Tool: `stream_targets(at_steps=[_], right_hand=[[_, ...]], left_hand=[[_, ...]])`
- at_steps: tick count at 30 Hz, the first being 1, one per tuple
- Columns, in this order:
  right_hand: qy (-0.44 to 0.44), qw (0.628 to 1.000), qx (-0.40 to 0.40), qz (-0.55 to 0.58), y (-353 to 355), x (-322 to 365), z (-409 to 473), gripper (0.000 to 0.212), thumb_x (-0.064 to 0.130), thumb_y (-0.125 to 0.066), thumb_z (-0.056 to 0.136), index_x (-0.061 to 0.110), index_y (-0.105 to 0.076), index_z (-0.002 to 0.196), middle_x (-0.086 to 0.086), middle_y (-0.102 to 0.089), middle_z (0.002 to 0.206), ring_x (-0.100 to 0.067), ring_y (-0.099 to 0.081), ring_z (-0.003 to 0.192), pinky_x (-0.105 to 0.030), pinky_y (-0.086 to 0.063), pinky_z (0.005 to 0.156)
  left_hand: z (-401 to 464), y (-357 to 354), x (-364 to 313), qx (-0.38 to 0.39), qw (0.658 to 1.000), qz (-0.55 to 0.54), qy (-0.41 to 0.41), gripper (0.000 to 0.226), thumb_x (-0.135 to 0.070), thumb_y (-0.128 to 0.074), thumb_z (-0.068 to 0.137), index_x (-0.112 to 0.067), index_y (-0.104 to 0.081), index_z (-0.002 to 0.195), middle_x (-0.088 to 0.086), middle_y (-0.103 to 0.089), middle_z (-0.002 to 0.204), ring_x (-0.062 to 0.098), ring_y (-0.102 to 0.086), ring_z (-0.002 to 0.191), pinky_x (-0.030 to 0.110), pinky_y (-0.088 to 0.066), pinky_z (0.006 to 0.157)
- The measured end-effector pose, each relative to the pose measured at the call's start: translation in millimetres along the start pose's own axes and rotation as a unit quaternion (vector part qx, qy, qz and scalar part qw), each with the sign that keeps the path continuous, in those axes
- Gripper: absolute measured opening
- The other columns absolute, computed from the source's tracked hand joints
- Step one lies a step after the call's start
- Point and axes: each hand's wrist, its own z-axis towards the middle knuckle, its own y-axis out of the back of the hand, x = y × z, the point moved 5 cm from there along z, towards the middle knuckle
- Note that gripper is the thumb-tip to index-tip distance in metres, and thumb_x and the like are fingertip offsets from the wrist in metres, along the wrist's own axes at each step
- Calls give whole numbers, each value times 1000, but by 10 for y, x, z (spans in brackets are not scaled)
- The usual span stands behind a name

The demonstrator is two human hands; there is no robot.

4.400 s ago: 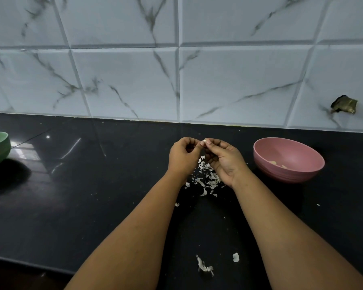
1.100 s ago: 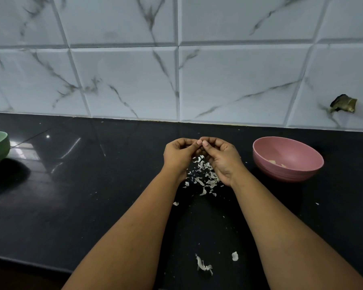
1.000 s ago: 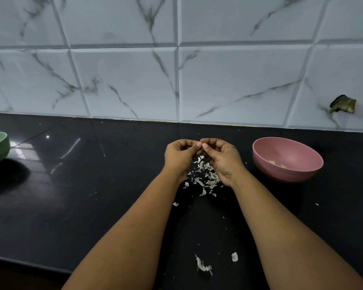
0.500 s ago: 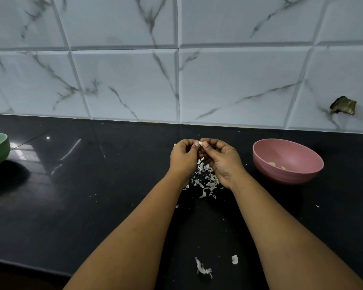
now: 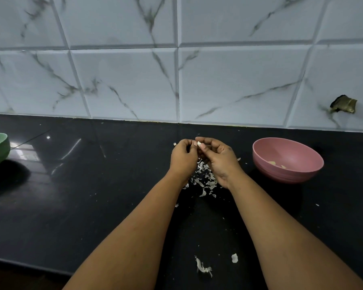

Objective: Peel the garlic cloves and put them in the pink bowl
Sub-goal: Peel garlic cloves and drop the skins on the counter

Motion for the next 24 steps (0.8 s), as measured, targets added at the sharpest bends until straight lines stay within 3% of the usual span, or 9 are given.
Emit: stream_targets(at_steps=[4, 7, 11, 13, 15, 17, 19, 22, 24], right_hand=[[-30, 996, -1, 82, -10, -15, 8, 16, 1, -54, 94, 4, -66, 104, -7, -67, 87, -11, -62, 77, -18, -55, 73], [-33, 994, -8, 99, 5, -7, 10, 16, 0, -54, 94, 6, -67, 101, -5, -66, 83, -9, -63, 74, -18, -54, 71], [-24, 995, -22, 99, 23, 14, 1, 14, -2, -57, 91, 7, -67, 96, -7, -69, 86, -12, -66, 80, -21, -56, 77], [-21, 994, -33, 98, 46, 20, 1, 12, -1, -59, 90, 7, -67, 93, -8, -70, 88, -14, -66, 81, -22, -56, 77], [-22, 995, -42, 88, 69, 9, 8, 10, 0, -63, 88, 8, -68, 92, -9, -70, 87, -16, -65, 82, -22, -56, 73], [-18, 997, -46, 64, 85, -5, 17, 10, 1, -65, 87, 10, -69, 90, -9, -69, 86, -17, -63, 82, -22, -55, 71], [-7, 998, -47, 35, 88, -7, 23, 10, 2, -66, 86, 10, -70, 91, -9, -69, 86, -17, -63, 81, -22, -54, 70], [7, 999, -43, 8, 68, 2, 18, 12, 1, -66, 87, 7, -69, 96, -10, -71, 87, -16, -65, 81, -23, -55, 72], [15, 999, -37, -2, 51, 10, 10, 14, 1, -66, 87, 7, -69, 99, -9, -71, 87, -13, -67, 78, -21, -54, 70]], left_hand=[[-27, -33, 6, 11, 997, -55, 49, 20, -17, -48, 100, -12, -60, 85, 1, -61, 79, 12, -54, 72, 31, -47, 69], [-38, 2, -3, 4, 994, -83, 74, 24, -13, -43, 94, -10, -52, 72, 4, -50, 66, 19, -44, 65, 34, -39, 62], [-14, 77, -54, -23, 1000, 17, 4, 40, -29, -57, 95, -16, -49, 58, -13, -44, 46, 9, -42, 49, 25, -36, 53], [-17, 93, -82, -39, 997, 55, -43, 31, -32, -66, 92, -17, -57, 66, -16, -54, 51, 0, -48, 48, 19, -41, 52], [-36, 89, -105, -30, 997, 43, -58, 12, -26, -70, 90, -18, -67, 81, -10, -67, 70, -3, -61, 63, 19, -54, 64], [-33, 72, -81, -8, 999, 19, -46, 5, -20, -70, 90, -17, -71, 86, 0, -72, 79, 13, -70, 78, 35, -60, 79], [-36, 55, -58, 0, 1000, 8, -29, 8, -17, -67, 92, -17, -70, 85, 3, -74, 81, 23, -71, 84, 45, -59, 85], [-24, 40, -30, -7, 1000, 12, -22, 14, -17, -62, 94, -20, -66, 81, 0, -72, 78, 22, -71, 85, 47, -55, 93], [-38, 33, -61, -6, 999, 33, -24, 18, -16, -58, 97, -22, -62, 81, -1, -69, 79, 20, -70, 84, 46, -56, 89]])
